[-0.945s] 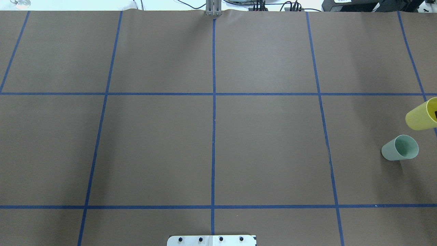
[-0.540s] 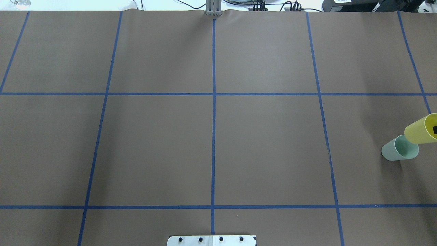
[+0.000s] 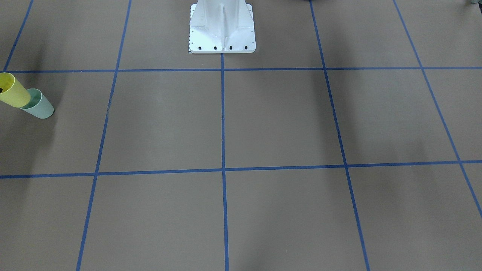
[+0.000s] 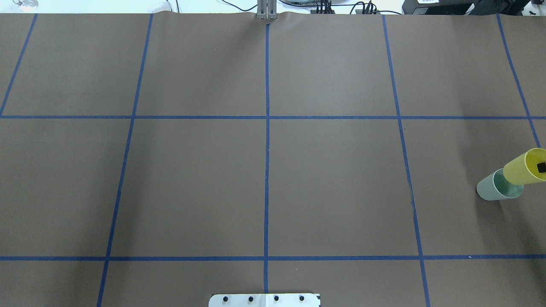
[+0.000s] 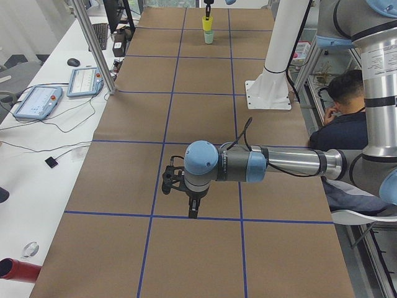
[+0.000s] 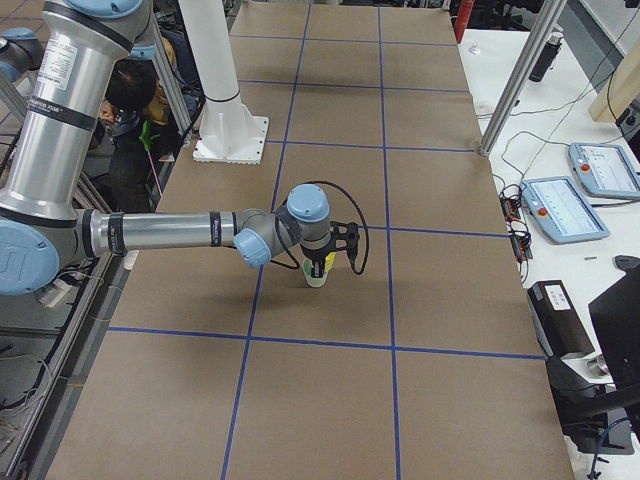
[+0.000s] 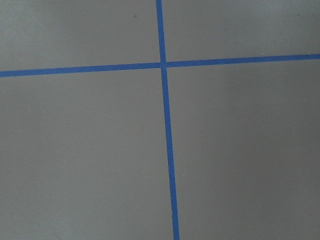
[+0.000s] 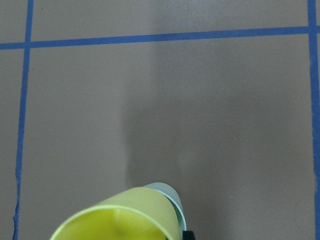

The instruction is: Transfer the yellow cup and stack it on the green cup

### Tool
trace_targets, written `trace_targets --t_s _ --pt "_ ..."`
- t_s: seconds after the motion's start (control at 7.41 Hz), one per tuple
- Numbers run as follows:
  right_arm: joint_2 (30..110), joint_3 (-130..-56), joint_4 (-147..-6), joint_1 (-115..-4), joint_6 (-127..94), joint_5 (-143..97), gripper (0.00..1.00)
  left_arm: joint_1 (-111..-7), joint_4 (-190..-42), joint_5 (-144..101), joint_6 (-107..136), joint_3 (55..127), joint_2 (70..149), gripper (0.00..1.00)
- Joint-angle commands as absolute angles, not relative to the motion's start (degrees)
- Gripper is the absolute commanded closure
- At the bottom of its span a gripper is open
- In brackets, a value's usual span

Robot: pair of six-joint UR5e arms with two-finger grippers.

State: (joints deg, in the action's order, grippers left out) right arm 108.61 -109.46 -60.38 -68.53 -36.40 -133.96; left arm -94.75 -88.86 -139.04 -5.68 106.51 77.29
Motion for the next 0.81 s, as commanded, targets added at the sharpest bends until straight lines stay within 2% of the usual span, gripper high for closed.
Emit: trace_targets --t_s 0.0,0.27,0.41,0.54,0.68 --pt "108.5 -109.3 -60.4 -67.9 -36.5 -133.9 1.00 -94.8 -88.9 -139.0 -5.7 106.6 77.3 0.00" --pt "108.5 -109.3 -60.3 -67.6 -36.5 -133.9 1.00 -94.8 -88.9 -139.0 -5.6 107.0 77.3 0.00" --pt "108.4 -109.3 -60.3 -67.4 -36.6 -134.1 0.94 -94.8 -88.9 -139.0 -5.5 107.0 77.3 0.00" --pt "108.0 -109.3 -60.3 -67.2 -36.6 -134.5 0.77 -94.8 -88.9 -139.0 -5.5 107.0 77.2 0.00" --pt "107.8 -109.2 -60.4 -67.1 -36.7 -134.5 0.09 -94.8 -88.9 -139.0 -5.5 107.0 77.3 0.00"
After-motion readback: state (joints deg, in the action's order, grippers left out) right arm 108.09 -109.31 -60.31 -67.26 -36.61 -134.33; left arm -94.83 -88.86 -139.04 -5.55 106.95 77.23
